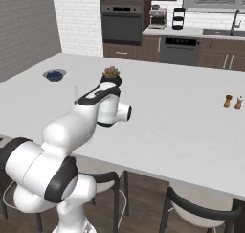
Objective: Take a straw from the drawer in front and place it inside the glass cup on the dining counter.
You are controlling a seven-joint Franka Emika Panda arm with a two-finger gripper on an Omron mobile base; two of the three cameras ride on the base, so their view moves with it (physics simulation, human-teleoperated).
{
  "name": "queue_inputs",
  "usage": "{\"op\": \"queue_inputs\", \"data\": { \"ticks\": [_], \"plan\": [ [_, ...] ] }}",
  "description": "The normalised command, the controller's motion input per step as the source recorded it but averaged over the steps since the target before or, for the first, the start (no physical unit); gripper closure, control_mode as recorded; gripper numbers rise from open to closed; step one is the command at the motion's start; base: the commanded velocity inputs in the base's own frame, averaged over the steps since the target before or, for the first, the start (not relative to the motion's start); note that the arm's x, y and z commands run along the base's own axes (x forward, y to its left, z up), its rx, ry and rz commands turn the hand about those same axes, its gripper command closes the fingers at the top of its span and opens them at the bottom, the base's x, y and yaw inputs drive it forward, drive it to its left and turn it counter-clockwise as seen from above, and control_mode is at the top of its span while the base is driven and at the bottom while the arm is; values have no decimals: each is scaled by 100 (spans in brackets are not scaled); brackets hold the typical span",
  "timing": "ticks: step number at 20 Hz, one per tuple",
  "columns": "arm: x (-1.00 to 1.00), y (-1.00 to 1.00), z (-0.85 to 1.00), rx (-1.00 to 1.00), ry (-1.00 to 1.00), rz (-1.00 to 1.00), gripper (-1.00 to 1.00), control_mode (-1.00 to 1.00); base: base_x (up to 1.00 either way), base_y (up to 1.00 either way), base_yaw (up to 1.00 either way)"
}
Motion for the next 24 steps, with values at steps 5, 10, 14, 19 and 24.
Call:
{"op": "queue_inputs", "data": {
  "ticks": [5, 10, 14, 19, 24],
  "plan": [
    [9, -3, -10, 0, 0, 5, 100, -100, 0, 0, 0],
    [16, 0, -5, 0, -1, 4, 100, -100, 0, 0, 0],
    [5, 0, -13, 0, -3, 4, 100, -100, 0, 0, 0],
    [0, 0, -16, 0, -8, 3, 100, -100, 0, 0, 0],
    [0, 0, -4, 0, -7, 2, 100, -100, 0, 0, 0]
  ]
}}
